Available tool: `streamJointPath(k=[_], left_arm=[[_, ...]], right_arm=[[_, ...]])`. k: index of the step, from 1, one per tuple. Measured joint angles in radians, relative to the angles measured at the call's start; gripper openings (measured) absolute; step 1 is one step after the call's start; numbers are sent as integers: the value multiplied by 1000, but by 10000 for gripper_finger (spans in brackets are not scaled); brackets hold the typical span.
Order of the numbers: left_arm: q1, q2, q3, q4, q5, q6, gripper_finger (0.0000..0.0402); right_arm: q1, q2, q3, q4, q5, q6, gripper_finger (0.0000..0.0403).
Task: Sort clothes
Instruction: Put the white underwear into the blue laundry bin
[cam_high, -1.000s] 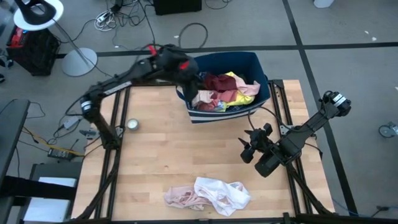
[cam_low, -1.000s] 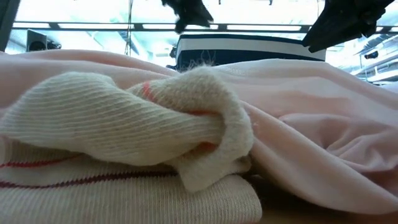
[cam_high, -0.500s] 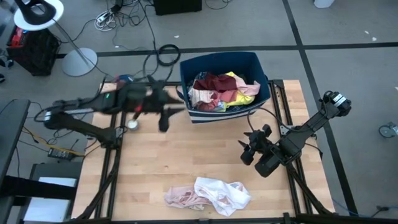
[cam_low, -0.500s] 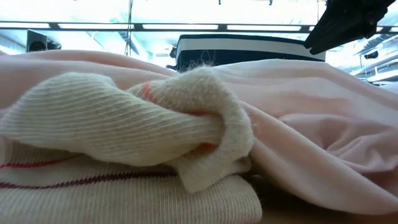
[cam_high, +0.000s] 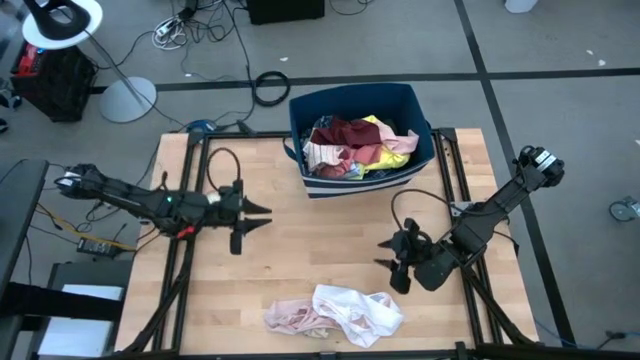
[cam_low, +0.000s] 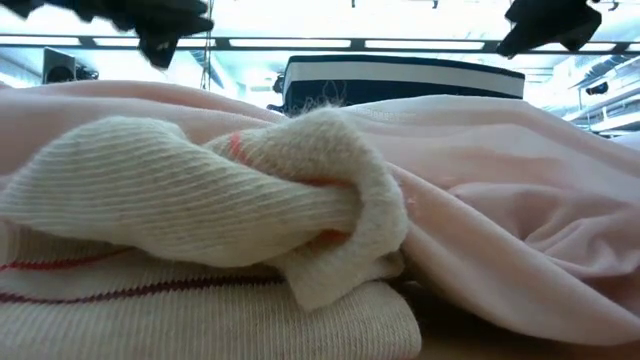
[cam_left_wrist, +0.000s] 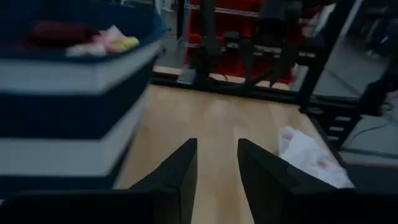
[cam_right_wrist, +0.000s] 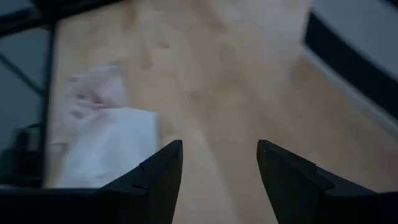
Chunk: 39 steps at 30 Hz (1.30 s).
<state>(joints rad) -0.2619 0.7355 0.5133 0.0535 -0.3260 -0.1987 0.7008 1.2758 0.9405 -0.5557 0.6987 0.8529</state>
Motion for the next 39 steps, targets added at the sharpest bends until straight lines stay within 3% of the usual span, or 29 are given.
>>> streamJointPath(k=[10, 18, 26, 30, 36, 39], left_arm=[[-38, -3, -233, 267, -4, -119, 122], [-47, -3, -257, 341, -4, -123, 122], [-47, -3, -257, 341, -4, -122, 122], [-47, -3, -257, 347, -4, -121, 122], [-47, -2, -257, 347, -4, -121, 122], [-47, -2, -257, 347, -4, -121, 122]], right_arm=[[4, 113, 0, 35, -220, 107, 205], [57, 235, 0, 35, -409, 311, 204], [115, 346, 0, 56, -450, 435, 187], [104, 401, 0, 140, -528, 395, 150], [52, 433, 0, 167, -543, 256, 18], [5, 404, 0, 116, -508, 212, 13]])
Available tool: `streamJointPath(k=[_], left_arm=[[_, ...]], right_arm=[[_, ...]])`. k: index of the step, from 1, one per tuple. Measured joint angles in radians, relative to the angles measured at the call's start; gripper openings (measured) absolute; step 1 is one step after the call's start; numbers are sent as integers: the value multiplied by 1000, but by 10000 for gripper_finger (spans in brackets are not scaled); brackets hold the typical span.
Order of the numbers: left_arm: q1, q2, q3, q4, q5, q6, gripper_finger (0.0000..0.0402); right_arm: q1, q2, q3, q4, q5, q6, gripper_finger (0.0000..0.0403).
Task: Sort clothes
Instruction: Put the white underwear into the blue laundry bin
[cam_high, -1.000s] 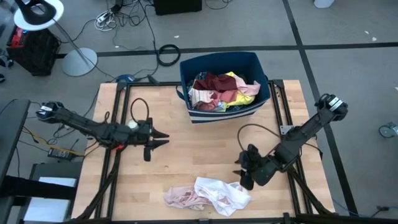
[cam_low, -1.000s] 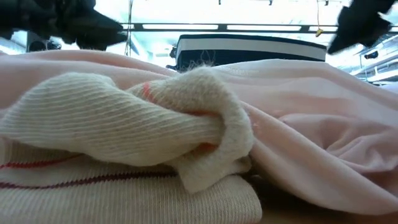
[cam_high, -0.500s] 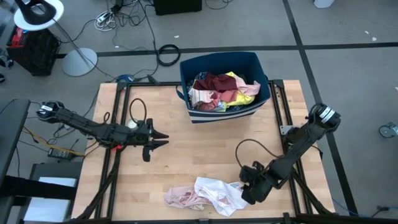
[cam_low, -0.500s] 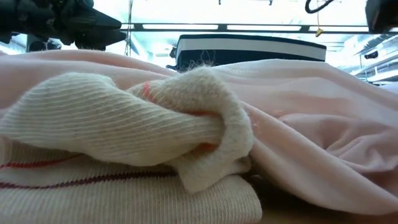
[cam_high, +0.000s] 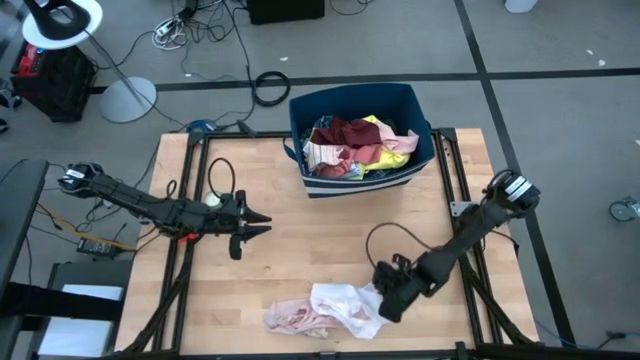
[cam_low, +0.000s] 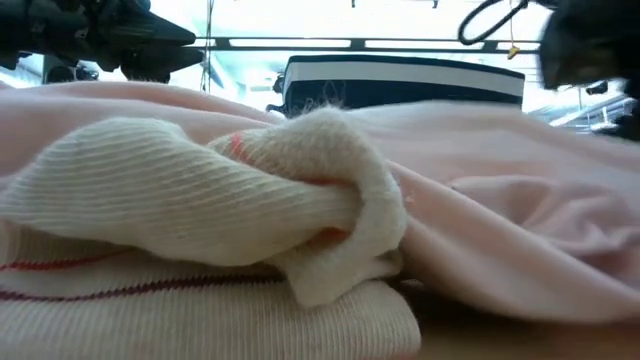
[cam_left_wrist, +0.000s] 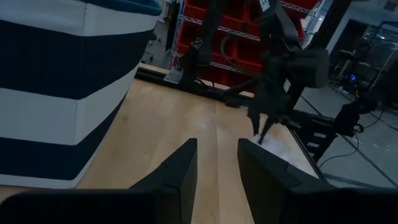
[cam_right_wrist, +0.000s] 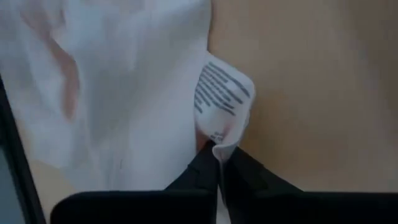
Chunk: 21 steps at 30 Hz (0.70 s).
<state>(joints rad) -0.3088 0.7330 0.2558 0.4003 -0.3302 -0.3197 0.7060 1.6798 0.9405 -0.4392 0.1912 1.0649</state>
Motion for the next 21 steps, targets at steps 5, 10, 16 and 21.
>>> streamJointPath(k=[5, 10, 16, 21], left_arm=[[0, 0, 0, 0, -1, 0, 122], [0, 0, 0, -1, -13, 1, 122], [0, 0, 0, -2, -17, 4, 122], [0, 0, 0, -1, -41, 24, 122]], right_arm=[[-91, -123, 0, -53, 49, -134, 6], [-183, -291, 6, -60, 143, -308, 4], [-304, -448, 87, -61, 241, -549, 2], [-412, -491, 218, -51, 274, -765, 1]])
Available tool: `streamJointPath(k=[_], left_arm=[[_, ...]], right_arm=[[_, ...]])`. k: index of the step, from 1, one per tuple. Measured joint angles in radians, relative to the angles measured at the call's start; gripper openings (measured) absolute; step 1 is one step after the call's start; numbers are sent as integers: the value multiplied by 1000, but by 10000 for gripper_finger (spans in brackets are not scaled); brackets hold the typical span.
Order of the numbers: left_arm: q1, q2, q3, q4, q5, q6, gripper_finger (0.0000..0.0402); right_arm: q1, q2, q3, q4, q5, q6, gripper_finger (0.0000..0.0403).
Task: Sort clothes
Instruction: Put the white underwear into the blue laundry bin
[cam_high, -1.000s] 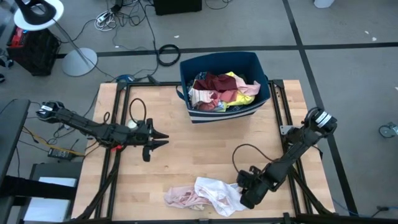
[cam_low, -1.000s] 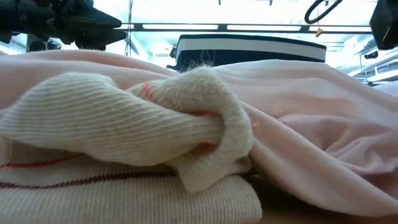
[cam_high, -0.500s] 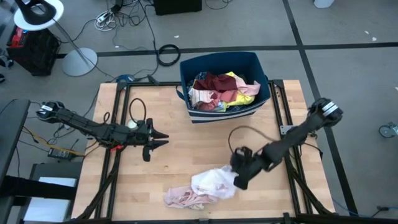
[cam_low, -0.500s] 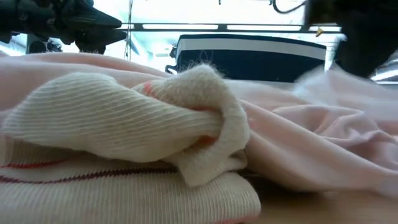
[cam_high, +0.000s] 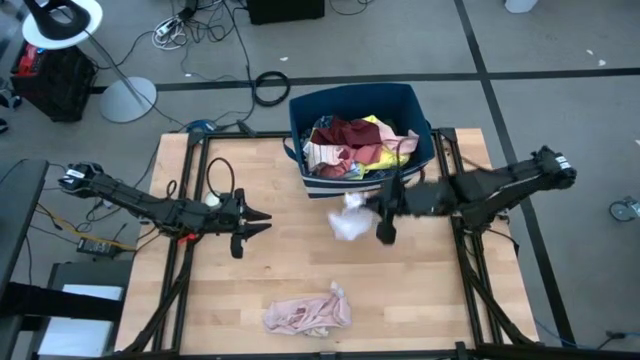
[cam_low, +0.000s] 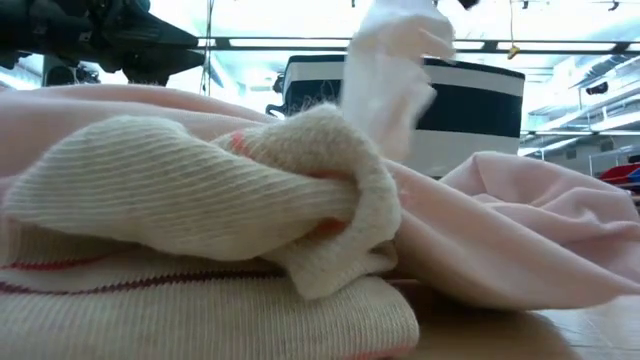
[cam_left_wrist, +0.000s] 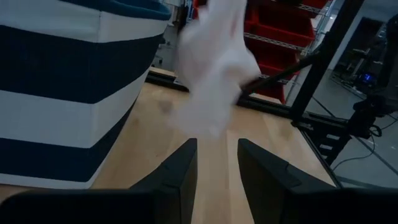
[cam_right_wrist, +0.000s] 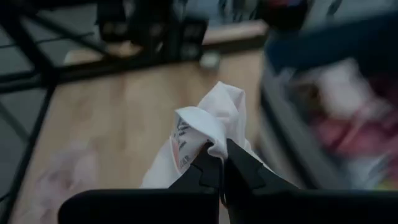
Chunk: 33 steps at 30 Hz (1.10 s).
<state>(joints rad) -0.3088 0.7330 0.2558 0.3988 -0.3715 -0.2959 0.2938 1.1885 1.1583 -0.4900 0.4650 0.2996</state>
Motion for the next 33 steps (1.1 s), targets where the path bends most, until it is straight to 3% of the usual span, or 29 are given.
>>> streamJointPath(k=[9, 15, 22, 25, 33], left_arm=[[0, 0, 0, -2, -27, 4, 122], [0, 0, 0, -2, -27, 13, 122], [0, 0, 0, -2, -27, 30, 121], [0, 0, 0, -2, -28, 30, 122], [0, 0, 1, -10, -47, 30, 122]], right_arm=[[-190, 4, 230, 27, 52, -305, 1], [-317, 3, 284, 103, 103, -442, 1], [-450, 4, 286, 122, 108, -461, 1], [-501, 4, 286, 142, 166, -462, 1], [-633, 3, 299, 411, 199, -489, 2]])
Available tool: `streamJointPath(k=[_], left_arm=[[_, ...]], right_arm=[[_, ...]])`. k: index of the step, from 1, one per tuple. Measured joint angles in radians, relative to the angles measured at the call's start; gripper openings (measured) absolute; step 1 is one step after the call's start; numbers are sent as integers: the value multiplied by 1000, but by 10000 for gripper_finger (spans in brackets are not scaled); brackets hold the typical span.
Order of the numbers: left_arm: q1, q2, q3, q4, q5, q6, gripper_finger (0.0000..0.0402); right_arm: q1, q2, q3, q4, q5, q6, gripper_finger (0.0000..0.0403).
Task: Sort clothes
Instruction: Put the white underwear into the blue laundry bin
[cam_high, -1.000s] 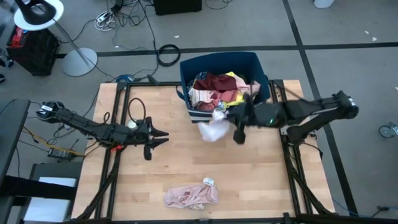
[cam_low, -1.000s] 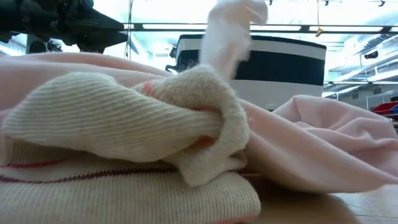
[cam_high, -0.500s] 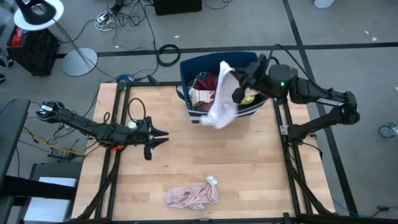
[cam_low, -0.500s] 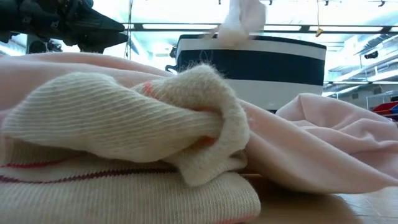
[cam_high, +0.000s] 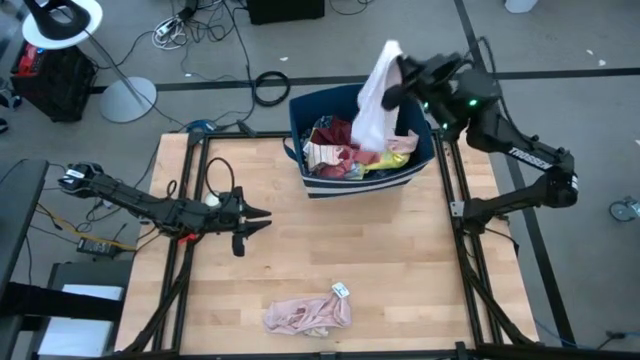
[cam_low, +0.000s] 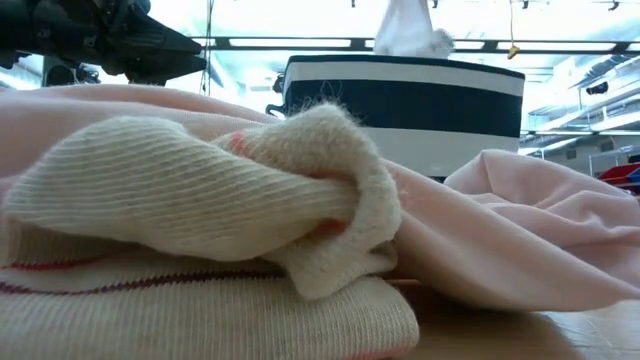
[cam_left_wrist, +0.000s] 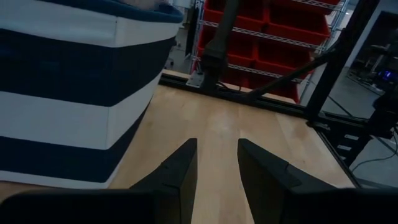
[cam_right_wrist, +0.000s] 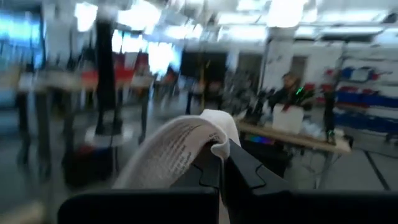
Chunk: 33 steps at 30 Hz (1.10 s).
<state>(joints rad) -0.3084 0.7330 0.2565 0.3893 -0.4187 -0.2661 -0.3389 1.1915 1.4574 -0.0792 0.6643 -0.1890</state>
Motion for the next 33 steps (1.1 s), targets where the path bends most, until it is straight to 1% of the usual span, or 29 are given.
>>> streamJointPath(k=[3, 6, 8, 11, 15, 18, 22, 24, 26, 30, 33], left_arm=[[0, 0, 0, 0, -3, 0, 122], [1, 0, 0, -2, -3, 0, 122], [1, 0, 0, -6, -12, 0, 122], [1, 0, 0, -19, -40, 0, 122], [1, 0, 0, -21, -43, 0, 122], [1, 0, 0, -16, -44, 0, 122], [1, 0, 0, -14, -45, 0, 122], [1, 0, 0, -12, -49, 0, 121], [1, 0, 0, -13, -50, 0, 122], [1, 0, 0, -9, -51, 0, 122], [1, 0, 0, -11, -51, -4, 122]], right_arm=[[-32, -4, 1, 107, -25, 1, 2], [-47, -10, 2, 91, -71, 20, 2], [-45, -10, 2, 11, -80, 64, 2], [-34, -2, 1, -181, -85, 166, 2], [-34, 12, 0, -412, -91, 320, 2], [-48, 28, -1, -572, -167, 392, 2], [-61, 77, -1, -724, -354, 474, 2], [-62, 118, -1, -748, -437, 485, 2], [-62, 164, -1, -747, -494, 491, 2], [-61, 279, -1, -695, -551, 521, 3], [-67, 378, -1, -645, -562, 502, 9]])
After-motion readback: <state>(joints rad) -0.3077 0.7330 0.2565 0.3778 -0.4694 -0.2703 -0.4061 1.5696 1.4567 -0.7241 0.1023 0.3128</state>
